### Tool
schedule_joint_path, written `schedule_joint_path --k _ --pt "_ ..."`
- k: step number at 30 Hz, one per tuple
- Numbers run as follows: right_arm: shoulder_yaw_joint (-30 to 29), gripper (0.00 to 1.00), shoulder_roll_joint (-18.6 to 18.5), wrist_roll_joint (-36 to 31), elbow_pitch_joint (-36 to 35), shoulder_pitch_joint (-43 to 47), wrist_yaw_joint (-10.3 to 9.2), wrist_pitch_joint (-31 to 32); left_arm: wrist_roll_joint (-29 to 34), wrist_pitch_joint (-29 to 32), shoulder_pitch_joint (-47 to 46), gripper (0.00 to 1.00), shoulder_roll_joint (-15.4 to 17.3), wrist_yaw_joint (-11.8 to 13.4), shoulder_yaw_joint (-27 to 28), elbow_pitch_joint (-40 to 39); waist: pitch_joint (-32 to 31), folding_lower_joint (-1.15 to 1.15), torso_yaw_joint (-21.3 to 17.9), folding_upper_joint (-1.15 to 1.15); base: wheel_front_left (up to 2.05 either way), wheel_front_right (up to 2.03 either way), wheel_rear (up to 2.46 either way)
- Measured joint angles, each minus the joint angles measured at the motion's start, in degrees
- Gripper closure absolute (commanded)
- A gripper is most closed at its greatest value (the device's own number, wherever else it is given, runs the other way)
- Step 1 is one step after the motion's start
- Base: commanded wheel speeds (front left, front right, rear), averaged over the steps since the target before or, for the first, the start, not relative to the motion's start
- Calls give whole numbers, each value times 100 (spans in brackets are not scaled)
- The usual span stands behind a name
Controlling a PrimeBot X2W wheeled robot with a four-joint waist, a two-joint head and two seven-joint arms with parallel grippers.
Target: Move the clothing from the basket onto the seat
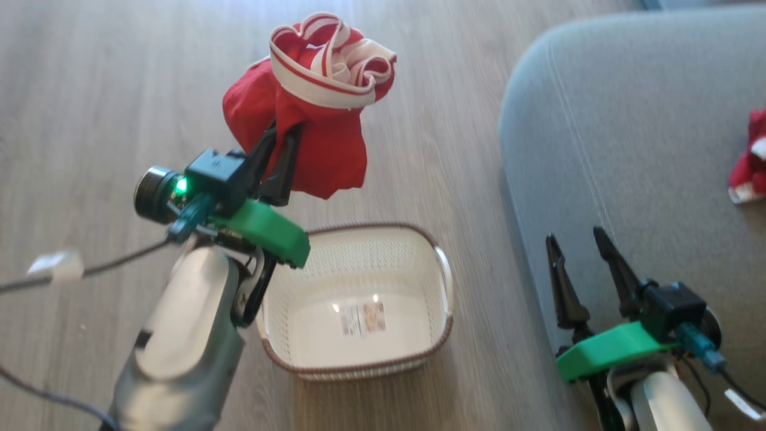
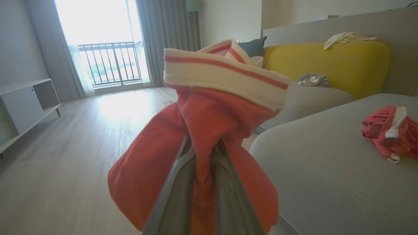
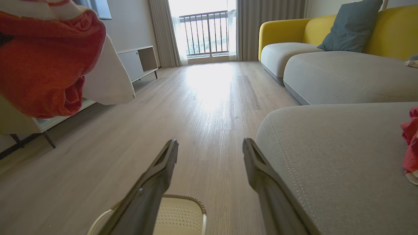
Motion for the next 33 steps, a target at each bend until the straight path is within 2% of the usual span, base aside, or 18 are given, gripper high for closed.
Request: schedule_joint_path --k 7,12,14,24,33 --pt "-20 0 0 4 29 215 0 0 163 -5 656 100 -162 -2 372 -1160 -452 0 218 0 0 0 0" --pt "-79 0 0 4 29 275 0 0 260 -5 1057 100 -199 -20 372 -1524 -652 0 345 0 0 0 0" --pt "-94 0 0 4 27 283 0 0 269 -5 1183 100 -208 -122 323 -1628 -703 0 375 0 0 0 0" --pt "-111 0 0 3 19 481 0 0 483 -5 1802 100 -223 -313 -392 -1311 -774 0 362 0 0 0 0" --pt "-151 0 0 3 8 481 0 0 392 -5 1835 100 -223 -253 -727 -1368 -731 0 323 0 0 0 0"
